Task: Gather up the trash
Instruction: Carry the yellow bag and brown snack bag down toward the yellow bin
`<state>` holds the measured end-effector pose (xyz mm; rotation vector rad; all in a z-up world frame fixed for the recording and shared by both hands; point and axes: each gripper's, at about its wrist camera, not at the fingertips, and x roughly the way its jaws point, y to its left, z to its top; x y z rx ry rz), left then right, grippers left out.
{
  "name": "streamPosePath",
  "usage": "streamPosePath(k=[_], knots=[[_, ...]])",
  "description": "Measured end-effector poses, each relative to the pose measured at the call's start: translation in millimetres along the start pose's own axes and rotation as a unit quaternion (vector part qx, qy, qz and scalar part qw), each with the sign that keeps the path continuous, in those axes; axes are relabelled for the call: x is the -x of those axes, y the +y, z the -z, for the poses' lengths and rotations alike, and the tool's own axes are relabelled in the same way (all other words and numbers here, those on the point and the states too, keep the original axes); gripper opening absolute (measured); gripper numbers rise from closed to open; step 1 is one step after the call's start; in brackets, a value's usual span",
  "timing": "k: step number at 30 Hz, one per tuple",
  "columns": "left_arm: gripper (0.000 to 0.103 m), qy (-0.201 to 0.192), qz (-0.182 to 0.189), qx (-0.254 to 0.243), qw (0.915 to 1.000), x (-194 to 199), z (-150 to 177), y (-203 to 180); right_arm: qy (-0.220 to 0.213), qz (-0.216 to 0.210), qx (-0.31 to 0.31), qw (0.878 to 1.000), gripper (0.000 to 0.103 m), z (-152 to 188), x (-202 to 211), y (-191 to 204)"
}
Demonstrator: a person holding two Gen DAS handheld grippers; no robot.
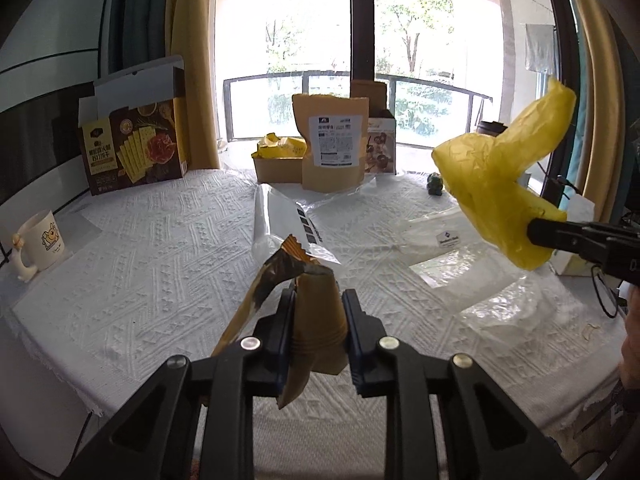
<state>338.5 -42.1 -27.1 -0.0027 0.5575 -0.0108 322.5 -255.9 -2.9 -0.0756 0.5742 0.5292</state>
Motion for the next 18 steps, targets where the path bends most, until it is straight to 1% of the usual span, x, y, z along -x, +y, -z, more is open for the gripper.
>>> streamPosePath(k=[5,8,11,18], knots=[[0.022,-0.015,0.008,-0.010,0.9998,29,1,-6,-0.007,0.001,0.007,1.000,0.004,7,23,14],[0.022,-0.022,0.022,-0.007,0.9995,46,3,-9,-0.016,0.001,0.012,1.000,0.004,12,37,22],[0.022,-0.032,0.020,-0.013,0.9992,63,8,-11,-0.021,0.002,0.015,1.000,0.004,20,52,33],[0.022,-0.050,0.025,-0.021,0.9982,100,20,-13,-0.019,0.002,0.020,1.000,0.004,39,72,54]])
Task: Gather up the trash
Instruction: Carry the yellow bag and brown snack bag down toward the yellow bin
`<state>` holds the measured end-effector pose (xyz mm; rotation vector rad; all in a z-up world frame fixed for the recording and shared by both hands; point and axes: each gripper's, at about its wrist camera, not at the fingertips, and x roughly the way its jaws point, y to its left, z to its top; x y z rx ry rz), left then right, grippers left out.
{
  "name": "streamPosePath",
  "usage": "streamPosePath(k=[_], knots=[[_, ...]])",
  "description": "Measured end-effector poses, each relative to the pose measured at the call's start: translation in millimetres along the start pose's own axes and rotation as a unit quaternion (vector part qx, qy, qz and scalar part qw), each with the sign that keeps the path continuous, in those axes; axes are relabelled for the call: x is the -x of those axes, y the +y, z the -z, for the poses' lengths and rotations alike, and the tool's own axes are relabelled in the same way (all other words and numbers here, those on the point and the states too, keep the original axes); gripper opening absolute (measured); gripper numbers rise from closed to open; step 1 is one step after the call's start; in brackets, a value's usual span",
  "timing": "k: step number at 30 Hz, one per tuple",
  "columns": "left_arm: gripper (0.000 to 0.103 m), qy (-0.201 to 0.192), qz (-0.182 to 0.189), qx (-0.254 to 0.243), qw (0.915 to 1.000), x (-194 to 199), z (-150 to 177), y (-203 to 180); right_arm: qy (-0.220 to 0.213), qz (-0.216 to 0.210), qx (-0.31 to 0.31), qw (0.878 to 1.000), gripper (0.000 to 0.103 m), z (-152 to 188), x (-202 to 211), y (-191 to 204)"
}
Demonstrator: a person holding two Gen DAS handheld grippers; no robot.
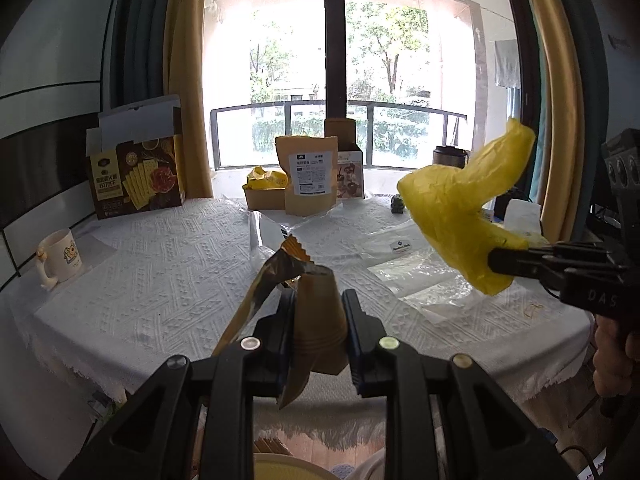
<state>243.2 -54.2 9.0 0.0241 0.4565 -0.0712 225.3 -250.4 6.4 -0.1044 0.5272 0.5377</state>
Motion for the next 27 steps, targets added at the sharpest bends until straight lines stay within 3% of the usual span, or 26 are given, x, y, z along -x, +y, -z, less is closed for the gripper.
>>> streamPosePath(k=[11,27], knots=[[0.022,-0.027,-0.001,-0.008,0.9996,49,21,3,-0.008,0.006,0.020,1.000,0.004,24,32,42],[0.022,-0.036,-0.026,0.016,0.9989,109,71,42,-0.003,-0.009,0.064,0.998,0.004,48,44,109]])
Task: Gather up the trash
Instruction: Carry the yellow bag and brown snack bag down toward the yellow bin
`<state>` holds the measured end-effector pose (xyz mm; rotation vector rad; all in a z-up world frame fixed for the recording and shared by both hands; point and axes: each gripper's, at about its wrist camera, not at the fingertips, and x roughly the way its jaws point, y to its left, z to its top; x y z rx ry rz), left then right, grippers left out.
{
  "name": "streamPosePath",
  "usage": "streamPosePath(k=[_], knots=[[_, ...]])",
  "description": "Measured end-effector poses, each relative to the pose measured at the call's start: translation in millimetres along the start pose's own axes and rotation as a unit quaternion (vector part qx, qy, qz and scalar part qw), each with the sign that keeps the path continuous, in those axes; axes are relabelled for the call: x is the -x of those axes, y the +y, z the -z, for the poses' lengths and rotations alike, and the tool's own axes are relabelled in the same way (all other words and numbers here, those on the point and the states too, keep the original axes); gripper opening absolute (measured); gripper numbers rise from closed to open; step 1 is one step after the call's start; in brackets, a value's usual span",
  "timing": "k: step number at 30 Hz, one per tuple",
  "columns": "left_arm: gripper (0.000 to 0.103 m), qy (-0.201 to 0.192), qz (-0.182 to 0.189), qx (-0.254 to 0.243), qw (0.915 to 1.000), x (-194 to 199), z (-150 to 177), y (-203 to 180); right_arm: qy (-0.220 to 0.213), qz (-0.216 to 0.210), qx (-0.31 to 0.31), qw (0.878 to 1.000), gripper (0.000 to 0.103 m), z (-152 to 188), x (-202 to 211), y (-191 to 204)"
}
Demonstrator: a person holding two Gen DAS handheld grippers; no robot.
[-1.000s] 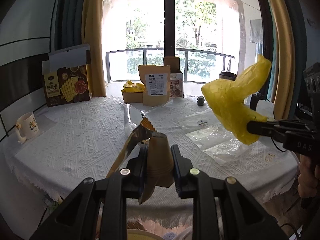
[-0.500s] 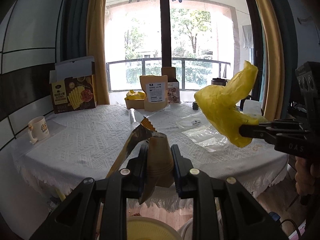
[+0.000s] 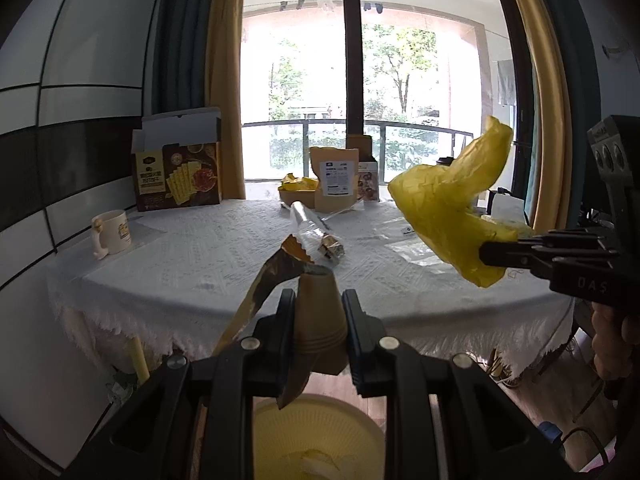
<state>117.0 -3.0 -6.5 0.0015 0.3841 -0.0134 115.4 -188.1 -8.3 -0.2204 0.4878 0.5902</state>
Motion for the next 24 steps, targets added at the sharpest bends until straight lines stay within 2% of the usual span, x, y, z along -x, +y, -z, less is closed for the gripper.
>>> streamPosePath(k=[8,13,24], knots=[[0.022,0.006,-0.013,0.025,0.9996,22,30,33,0.015,-0.019,0.025,0.999,0.004,10,-12,45],[0.022,0.024,-0.019,0.048,0.9984,25,57,54,0.036,-0.027,0.036,0.998,0.004,22,-27,63],[0.022,0.052,-0.028,0.077,0.9952,27,93,87,0.129,-0.062,0.044,0.989,0.005,68,-89,100]])
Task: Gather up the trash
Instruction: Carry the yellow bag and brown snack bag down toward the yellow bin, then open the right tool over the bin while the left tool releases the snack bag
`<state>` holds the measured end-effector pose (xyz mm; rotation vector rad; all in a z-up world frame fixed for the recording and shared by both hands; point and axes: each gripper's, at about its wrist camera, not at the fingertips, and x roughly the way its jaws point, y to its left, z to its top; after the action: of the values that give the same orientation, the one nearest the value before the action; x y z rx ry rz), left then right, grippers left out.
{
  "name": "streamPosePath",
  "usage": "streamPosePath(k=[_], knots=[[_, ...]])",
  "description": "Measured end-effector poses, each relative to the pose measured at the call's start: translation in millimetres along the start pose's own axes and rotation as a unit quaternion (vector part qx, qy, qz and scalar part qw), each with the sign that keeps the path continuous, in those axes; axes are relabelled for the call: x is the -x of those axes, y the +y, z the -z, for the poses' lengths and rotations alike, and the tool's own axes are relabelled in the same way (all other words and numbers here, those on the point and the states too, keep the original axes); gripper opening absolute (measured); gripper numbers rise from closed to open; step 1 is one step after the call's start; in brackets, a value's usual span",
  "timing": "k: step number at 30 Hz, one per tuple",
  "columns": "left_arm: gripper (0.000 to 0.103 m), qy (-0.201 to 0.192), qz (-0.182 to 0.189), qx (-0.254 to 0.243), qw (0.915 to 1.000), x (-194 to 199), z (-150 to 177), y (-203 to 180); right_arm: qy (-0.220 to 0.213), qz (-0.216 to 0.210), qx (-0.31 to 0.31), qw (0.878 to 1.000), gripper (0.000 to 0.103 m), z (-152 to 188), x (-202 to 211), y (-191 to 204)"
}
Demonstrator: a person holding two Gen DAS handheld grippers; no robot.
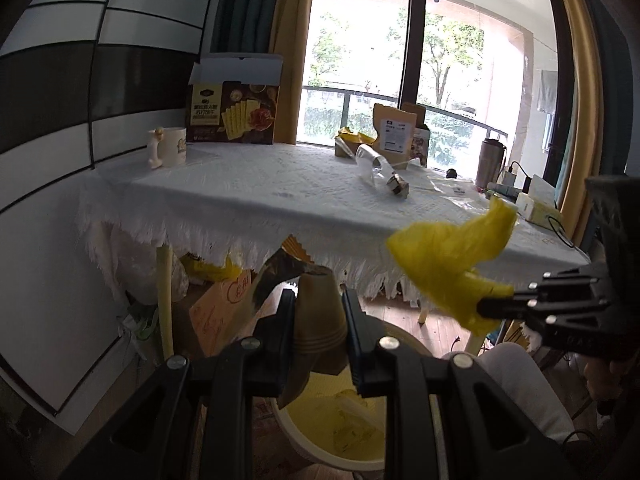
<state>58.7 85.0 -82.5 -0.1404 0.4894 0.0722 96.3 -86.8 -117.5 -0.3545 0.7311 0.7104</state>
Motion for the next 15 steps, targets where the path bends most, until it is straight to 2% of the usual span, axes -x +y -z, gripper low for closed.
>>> streamPosePath(k=[11,13,15], knots=[[0.022,0.019,-0.009,0.009,0.9997,-10,12,22,0.088,-0.047,-0.021,0.995,0.005,12,-73,13],[0.022,0.020,-0.010,0.009,0.9997,-12,11,24,0.099,-0.054,-0.027,0.993,0.006,12,-84,13],[0.022,0.022,-0.010,0.008,0.9997,-13,11,25,0.107,-0.056,-0.029,0.992,0.013,12,-90,12]])
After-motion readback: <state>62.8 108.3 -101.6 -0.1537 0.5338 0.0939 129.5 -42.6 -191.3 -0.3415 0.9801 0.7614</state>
